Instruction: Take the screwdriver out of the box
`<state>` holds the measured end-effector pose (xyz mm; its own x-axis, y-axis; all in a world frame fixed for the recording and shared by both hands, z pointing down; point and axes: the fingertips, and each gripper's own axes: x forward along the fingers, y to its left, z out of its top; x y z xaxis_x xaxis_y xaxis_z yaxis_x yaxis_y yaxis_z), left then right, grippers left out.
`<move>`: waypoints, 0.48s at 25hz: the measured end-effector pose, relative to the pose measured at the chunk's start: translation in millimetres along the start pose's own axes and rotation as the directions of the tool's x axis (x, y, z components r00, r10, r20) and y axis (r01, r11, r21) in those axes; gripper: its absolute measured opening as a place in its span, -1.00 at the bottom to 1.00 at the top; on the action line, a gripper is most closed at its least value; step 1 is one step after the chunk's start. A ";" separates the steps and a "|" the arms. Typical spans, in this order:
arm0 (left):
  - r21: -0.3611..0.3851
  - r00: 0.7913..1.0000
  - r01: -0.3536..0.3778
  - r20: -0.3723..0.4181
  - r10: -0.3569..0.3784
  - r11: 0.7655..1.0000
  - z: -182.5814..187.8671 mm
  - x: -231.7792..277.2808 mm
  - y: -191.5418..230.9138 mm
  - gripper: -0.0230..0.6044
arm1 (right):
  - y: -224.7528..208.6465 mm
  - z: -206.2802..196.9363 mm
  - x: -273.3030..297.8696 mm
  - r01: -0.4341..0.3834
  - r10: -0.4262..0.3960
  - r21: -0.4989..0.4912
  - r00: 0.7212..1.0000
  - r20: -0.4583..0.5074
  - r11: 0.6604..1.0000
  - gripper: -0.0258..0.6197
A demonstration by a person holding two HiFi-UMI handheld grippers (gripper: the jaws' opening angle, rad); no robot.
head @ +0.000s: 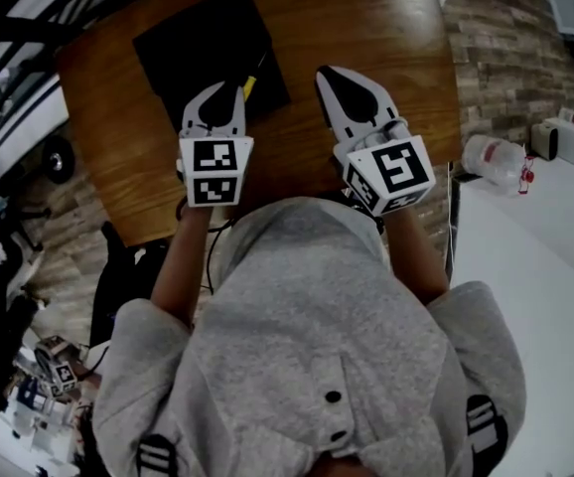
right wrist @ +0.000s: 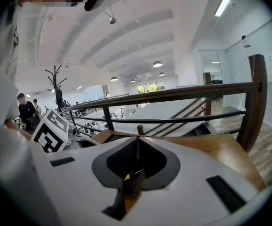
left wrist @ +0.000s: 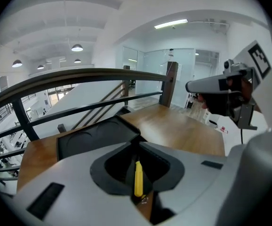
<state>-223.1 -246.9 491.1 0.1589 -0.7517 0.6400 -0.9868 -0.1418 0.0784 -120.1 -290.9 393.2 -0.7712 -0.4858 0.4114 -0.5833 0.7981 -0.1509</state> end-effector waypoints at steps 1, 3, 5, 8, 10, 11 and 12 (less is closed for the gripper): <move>-0.001 1.000 0.011 -0.021 -0.011 1.000 -4.4 4.4 -0.1 -0.76 | -0.1 -1.0 1.4 -0.001 0.001 0.004 1.000 -0.003 1.000 -0.89; -0.002 0.997 0.033 -0.067 -0.033 0.999 -13.4 13.9 -0.3 -0.68 | -0.8 -1.8 4.7 -0.004 0.004 0.012 1.000 -0.006 1.000 -0.89; -0.005 0.992 0.052 -0.111 -0.052 0.999 -22.1 22.7 -0.8 -0.60 | -1.7 -2.4 8.0 -0.007 0.007 0.021 1.000 -0.008 1.000 -0.87; -0.009 0.986 0.064 -0.152 -0.065 0.998 -32.2 33.5 -1.6 -0.51 | -3.8 -5.3 11.4 -0.013 0.014 0.046 1.000 -0.011 0.999 -0.78; -0.004 0.982 0.072 -0.173 -0.071 0.997 -37.3 41.9 -1.4 -0.51 | -4.8 -7.6 14.3 -0.016 0.017 0.059 1.000 -0.010 0.998 -0.68; 0.001 0.980 0.076 -0.185 -0.075 0.997 -40.0 46.3 -1.4 -0.51 | -5.2 -9.1 16.2 -0.016 0.017 0.061 1.000 -0.011 0.998 -0.68; 0.007 0.977 0.081 -0.198 -0.078 0.997 -43.1 50.4 -1.9 -0.50 | -5.7 -11.0 17.7 -0.015 0.016 0.061 1.000 -0.015 0.998 -0.68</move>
<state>-214.6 -256.7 556.1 0.2258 -0.5957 0.7708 -0.9705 -0.2065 0.1247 -127.6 -300.1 411.2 -0.7764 -0.4679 0.4222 -0.5862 0.7822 -0.2112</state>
